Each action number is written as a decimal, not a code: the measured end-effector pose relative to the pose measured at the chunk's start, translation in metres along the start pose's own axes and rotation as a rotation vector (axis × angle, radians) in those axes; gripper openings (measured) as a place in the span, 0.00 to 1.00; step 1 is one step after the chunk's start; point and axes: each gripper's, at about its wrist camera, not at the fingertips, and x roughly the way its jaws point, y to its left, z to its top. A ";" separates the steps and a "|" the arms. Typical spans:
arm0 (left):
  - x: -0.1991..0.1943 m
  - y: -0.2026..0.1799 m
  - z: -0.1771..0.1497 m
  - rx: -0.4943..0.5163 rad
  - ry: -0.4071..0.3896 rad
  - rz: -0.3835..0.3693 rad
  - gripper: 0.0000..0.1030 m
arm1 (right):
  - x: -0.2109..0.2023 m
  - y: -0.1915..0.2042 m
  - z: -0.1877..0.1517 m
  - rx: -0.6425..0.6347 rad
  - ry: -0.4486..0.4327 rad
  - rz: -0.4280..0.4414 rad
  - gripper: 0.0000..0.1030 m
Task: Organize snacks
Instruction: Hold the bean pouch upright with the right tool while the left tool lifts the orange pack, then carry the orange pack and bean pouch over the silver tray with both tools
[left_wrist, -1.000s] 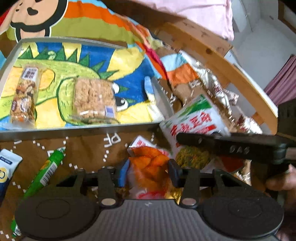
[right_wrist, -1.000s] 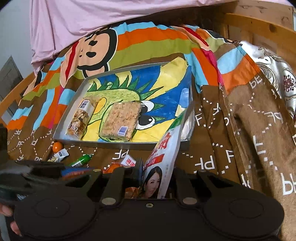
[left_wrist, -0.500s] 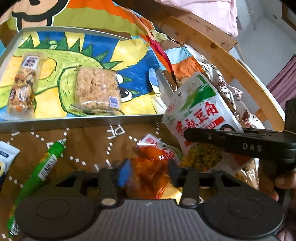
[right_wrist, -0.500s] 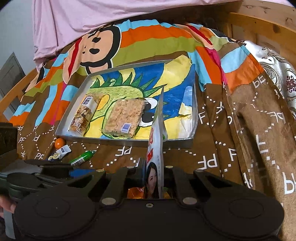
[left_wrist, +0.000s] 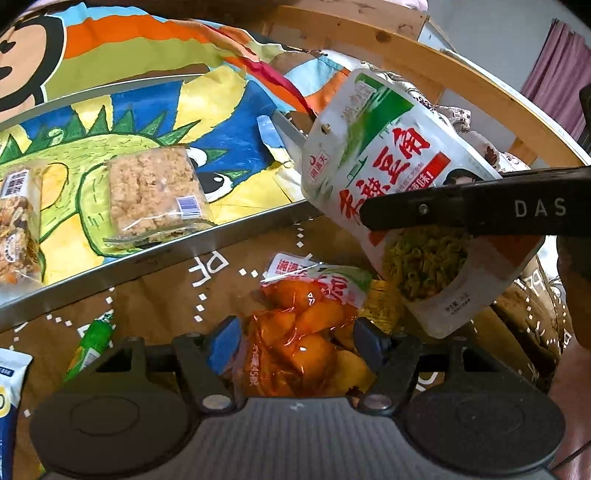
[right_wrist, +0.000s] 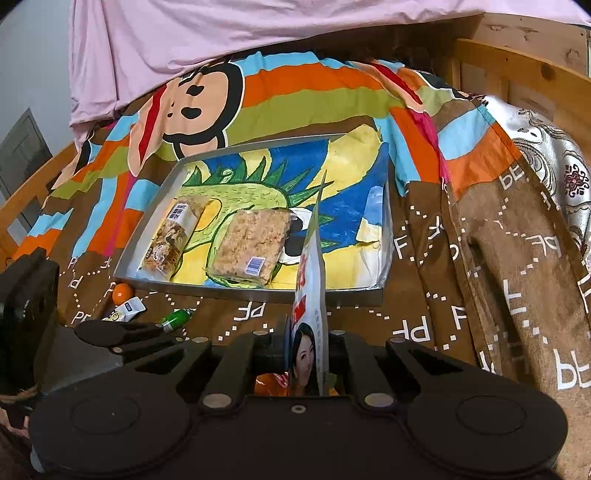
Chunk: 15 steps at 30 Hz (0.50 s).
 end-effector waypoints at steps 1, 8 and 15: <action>0.001 0.001 0.000 -0.006 0.000 -0.007 0.68 | 0.000 0.000 0.000 0.000 -0.004 0.002 0.09; -0.001 0.002 -0.002 -0.021 -0.008 -0.004 0.54 | 0.002 0.001 0.002 -0.017 -0.043 0.002 0.09; -0.022 0.010 0.001 -0.109 -0.060 -0.036 0.54 | -0.001 0.007 0.005 -0.073 -0.142 -0.017 0.09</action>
